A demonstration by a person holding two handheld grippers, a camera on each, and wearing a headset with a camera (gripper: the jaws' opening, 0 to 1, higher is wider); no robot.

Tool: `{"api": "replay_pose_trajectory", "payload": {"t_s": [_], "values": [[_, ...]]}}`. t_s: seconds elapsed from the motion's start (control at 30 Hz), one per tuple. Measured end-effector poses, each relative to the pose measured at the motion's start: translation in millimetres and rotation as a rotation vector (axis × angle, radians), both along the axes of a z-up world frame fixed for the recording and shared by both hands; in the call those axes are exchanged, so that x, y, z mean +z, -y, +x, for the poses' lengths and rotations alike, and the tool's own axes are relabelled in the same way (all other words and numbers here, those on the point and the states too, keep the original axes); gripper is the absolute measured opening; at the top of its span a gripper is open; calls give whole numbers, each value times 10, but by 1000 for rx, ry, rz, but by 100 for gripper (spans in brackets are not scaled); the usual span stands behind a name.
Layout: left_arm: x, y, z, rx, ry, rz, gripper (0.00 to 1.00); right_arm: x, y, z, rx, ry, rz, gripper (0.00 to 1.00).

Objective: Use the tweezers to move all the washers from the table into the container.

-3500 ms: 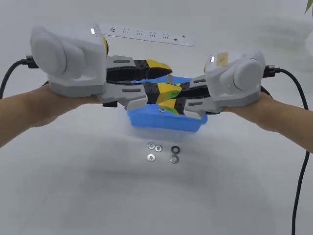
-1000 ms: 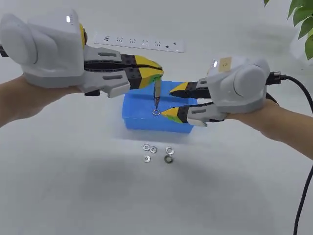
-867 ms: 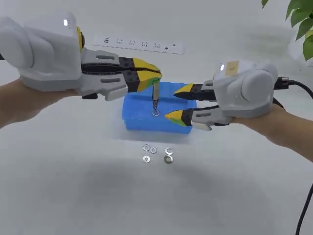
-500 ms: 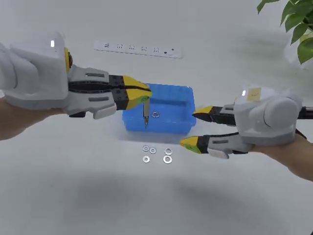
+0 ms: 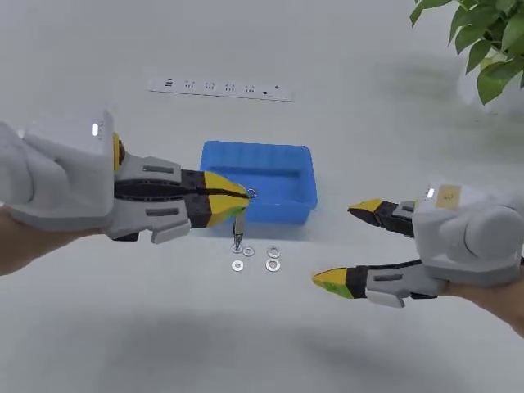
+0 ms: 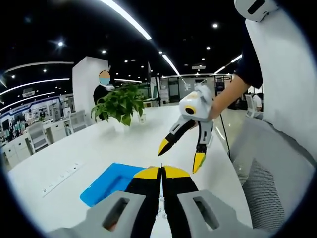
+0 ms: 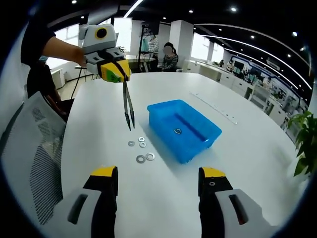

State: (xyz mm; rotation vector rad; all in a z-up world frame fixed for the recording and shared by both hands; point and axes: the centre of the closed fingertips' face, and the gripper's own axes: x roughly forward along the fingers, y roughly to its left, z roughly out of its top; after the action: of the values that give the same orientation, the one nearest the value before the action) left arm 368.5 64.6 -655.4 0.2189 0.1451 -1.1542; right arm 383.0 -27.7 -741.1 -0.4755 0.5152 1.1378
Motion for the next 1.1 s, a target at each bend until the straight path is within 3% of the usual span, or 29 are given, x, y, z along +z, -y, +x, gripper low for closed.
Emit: {"api": "replay_pose_trajectory", "payload": {"t_s": [0.23,0.5,0.63,0.9,1.1], "values": [[-127,-25,-48,27,-37,-14,4,-165,62,-192,-10,-59,-5,73],[-189,-3,-1,41,-61,-22,4,-273,147,-124,-72,-73,-33,80],[-244,35,-17,28,-68,-8,4,-242,147,-55,-104,-73,-12,80],[-282,53,-9,28,-70,-8,4,-231,77,-84,-108,-100,31,84],[-303,39,7,35,-77,-9,4,-201,30,-88,-135,-160,105,89]]}}
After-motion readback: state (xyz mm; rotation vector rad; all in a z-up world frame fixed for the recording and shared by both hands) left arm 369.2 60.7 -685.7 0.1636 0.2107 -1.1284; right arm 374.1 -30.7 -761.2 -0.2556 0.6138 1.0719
